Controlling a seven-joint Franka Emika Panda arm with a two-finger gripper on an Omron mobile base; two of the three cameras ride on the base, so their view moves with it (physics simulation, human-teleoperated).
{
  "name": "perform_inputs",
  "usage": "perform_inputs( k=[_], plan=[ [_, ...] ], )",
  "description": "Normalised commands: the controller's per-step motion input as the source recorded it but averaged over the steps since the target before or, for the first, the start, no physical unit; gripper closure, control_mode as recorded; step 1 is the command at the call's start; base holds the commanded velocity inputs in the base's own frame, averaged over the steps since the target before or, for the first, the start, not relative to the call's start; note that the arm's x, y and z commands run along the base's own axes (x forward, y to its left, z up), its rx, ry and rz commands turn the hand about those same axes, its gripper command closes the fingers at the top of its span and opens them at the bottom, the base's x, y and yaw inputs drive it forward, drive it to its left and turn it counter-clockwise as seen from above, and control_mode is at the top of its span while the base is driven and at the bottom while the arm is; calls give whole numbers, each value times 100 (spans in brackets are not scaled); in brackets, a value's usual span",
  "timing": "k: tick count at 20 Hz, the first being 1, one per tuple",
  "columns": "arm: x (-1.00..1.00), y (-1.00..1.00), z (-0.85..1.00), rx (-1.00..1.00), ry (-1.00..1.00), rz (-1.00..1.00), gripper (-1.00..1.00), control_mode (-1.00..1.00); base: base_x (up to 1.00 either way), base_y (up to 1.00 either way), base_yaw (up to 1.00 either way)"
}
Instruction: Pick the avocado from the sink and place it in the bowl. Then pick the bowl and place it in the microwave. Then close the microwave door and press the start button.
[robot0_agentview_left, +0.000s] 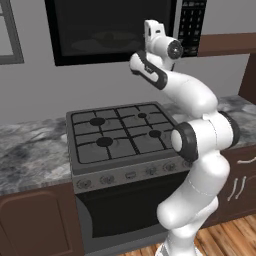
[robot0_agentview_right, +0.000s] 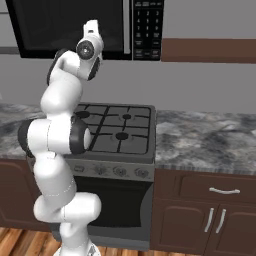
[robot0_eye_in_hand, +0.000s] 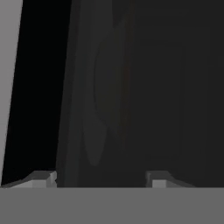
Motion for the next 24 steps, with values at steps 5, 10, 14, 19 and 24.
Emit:
perform_inputs(
  k=[5, 10, 14, 19, 24],
  plan=[
    [35, 0, 0, 0, -3, 5, -100, -100, 0, 0, 0],
    [-74, -21, 2, 1, -3, 9, -100, -100, 0, 0, 0],
    [-100, -43, 0, 1, 0, 16, -100, -100, 0, 0, 0],
    [-99, -72, 0, 1, 7, 4, -100, -100, 0, 0, 0],
    [-51, -86, 1, 0, 18, -2, -100, -100, 0, 0, 0]
  ],
)
